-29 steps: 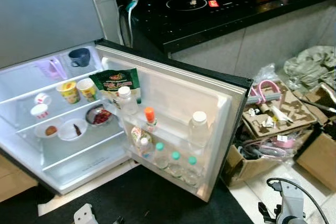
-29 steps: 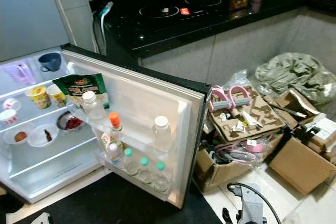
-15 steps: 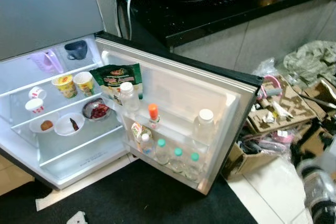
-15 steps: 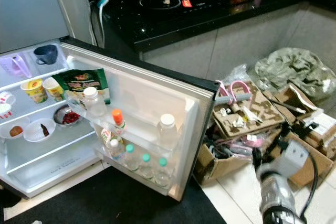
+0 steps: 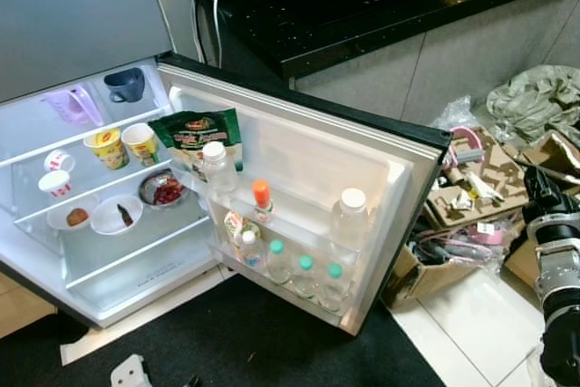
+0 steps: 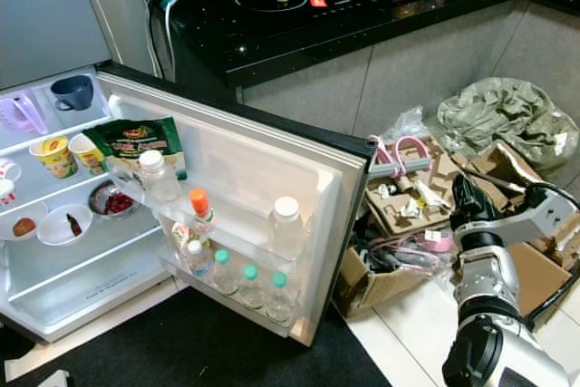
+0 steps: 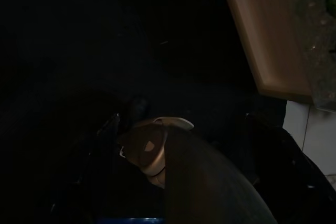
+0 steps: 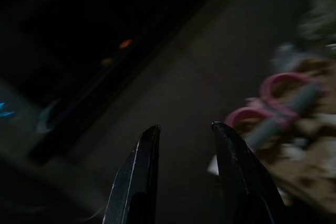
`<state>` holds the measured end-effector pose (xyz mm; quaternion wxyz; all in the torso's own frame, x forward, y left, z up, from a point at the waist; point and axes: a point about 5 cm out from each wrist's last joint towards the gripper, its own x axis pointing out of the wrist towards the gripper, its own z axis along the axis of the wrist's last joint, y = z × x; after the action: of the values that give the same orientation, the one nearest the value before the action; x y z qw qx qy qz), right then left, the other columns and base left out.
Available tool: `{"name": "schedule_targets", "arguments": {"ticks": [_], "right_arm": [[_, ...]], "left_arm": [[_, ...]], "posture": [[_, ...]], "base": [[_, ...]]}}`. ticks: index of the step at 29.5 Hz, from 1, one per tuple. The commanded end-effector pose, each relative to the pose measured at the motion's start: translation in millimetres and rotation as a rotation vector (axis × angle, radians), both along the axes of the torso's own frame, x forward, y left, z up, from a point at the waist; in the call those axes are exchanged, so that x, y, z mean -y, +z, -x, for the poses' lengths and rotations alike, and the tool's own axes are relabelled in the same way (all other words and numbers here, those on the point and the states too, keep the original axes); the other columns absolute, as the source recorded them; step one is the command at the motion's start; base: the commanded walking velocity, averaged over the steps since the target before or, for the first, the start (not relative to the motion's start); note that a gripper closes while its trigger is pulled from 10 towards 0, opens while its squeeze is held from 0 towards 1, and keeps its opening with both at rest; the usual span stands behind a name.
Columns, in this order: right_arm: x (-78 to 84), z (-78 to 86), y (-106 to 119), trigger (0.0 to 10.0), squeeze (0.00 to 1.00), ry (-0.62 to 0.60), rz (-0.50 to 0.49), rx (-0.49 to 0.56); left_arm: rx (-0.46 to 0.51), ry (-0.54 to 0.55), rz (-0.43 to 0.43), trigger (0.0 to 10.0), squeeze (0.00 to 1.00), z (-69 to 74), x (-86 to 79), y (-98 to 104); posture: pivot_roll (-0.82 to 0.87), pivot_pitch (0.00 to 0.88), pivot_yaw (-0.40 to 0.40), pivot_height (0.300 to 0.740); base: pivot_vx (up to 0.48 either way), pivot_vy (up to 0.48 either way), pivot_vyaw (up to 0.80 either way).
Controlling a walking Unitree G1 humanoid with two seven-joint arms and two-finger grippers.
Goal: Restocking fridge
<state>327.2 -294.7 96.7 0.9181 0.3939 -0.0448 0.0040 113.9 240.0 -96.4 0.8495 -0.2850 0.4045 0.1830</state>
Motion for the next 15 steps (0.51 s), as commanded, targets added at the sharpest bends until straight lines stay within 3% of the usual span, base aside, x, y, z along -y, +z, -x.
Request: {"name": "schedule_targets", "arguments": {"ticks": [1,3,12,15], "right_arm": [[-7.4,-4.6,5,10.0,0.0,0.06,0.0,0.035],[-25.2,-8.9,7,10.0,0.0,0.203,0.043,0.072],[-41.9,-9.7,3,10.0,0.0,0.335,0.068,0.083],[-56.4,-8.3,-1,10.0,0.0,0.469,0.122,0.082]], "left_arm": [[-0.008,-0.007,-0.015,10.0,0.0,1.9,-5.2,1],[-0.009,-0.024,-0.01,10.0,0.0,2.2,-1.2,0],[-0.043,-0.032,-0.01,10.0,0.0,12.9,-0.2,-4],[-0.042,-0.03,-0.009,10.0,0.0,12.7,0.0,-3]], "posture": [[-0.04,0.0,0.009,0.74],[-0.04,0.0,0.011,0.74],[-0.03,0.0,0.009,0.74],[-0.03,0.0,0.003,0.74]], "base": [[0.0,0.0,0.0],[0.0,0.0,0.0],[0.0,0.0,0.0],[0.0,0.0,0.0]]}}
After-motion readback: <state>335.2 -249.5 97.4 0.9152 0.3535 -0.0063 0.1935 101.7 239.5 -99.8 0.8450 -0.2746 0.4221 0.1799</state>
